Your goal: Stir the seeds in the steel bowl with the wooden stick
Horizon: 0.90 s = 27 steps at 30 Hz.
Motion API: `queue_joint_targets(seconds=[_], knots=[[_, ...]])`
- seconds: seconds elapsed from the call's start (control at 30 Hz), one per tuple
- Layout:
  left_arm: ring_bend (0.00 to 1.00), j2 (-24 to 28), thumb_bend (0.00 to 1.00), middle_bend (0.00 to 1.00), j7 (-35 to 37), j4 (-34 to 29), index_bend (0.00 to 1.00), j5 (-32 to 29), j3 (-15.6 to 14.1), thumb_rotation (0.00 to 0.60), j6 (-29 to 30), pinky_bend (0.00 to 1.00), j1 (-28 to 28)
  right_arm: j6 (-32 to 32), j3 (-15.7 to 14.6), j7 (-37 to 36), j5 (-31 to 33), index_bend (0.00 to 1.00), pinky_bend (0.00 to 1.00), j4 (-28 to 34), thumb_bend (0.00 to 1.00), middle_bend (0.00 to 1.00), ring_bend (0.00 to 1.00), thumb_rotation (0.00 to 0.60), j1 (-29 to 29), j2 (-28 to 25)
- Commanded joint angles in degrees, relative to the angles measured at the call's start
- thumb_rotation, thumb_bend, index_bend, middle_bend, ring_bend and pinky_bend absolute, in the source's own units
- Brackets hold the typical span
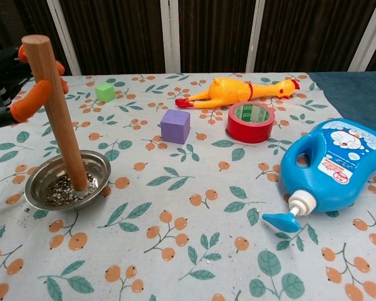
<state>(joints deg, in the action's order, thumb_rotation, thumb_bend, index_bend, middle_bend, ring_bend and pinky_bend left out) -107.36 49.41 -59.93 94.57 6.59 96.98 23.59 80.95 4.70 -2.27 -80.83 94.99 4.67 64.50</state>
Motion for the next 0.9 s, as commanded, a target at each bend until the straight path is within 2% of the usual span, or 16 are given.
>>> queue_joint_targets(seconds=[0.03, 0.2, 0.37, 0.6, 0.63, 0.7, 0.9], knots=[[0.19, 2.38, 0.84, 0.71, -3.53, -6.09, 0.63, 1.44, 1.79, 0.6, 0.74, 0.0, 1.84, 0.04, -0.01, -0.02, -0.08, 0.0, 0.0, -0.01, 0.4, 0.0, 0.0, 0.6, 0.01, 0.03], [0.19, 5.52, 0.83, 0.71, -9.41, -12.6, 0.63, 2.44, 3.32, 0.6, -0.46, 0.0, 3.66, 0.26, -0.09, -0.11, -0.24, 0.0, 0.0, -0.03, 0.4, 0.0, 0.0, 0.6, -0.13, -0.03], [0.19, 8.95, 0.83, 0.71, -16.21, -14.26, 0.63, 2.19, 4.7, 0.6, -3.21, 0.0, 5.28, 0.41, -0.12, -0.38, -0.34, 0.0, 0.0, -0.19, 0.4, 0.0, 0.0, 0.6, -0.22, -0.11], [0.19, 14.07, 0.82, 0.72, -24.97, -10.52, 0.64, 0.5, 7.7, 0.6, -8.08, 0.0, 8.25, 0.06, -0.14, -0.66, -0.25, 0.0, 0.0, -0.19, 0.4, 0.0, 0.0, 0.6, -0.12, -0.22], [0.19, 16.4, 0.82, 0.72, -30.86, -7.46, 0.65, 0.28, 7.05, 0.6, -12.19, 0.0, 9.35, -0.03, -0.12, -0.62, -0.16, 0.0, 0.0, -0.16, 0.4, 0.0, 0.0, 0.6, -0.09, -0.24], [0.19, 18.12, 0.82, 0.72, -34.73, -6.19, 0.65, -0.56, 6.69, 0.6, -15.3, 0.0, 10.16, -0.21, -0.1, -0.61, 0.14, 0.0, 0.0, -0.03, 0.4, 0.0, 0.0, 0.6, -0.1, -0.34], [0.19, 18.62, 0.82, 0.72, -39.66, 0.24, 0.65, -3.63, 4.94, 0.6, -20.84, 0.0, 10.39, -0.65, -0.03, -0.46, 0.85, 0.0, 0.0, 0.47, 0.4, 0.0, 0.0, 0.6, -0.1, -0.58]])
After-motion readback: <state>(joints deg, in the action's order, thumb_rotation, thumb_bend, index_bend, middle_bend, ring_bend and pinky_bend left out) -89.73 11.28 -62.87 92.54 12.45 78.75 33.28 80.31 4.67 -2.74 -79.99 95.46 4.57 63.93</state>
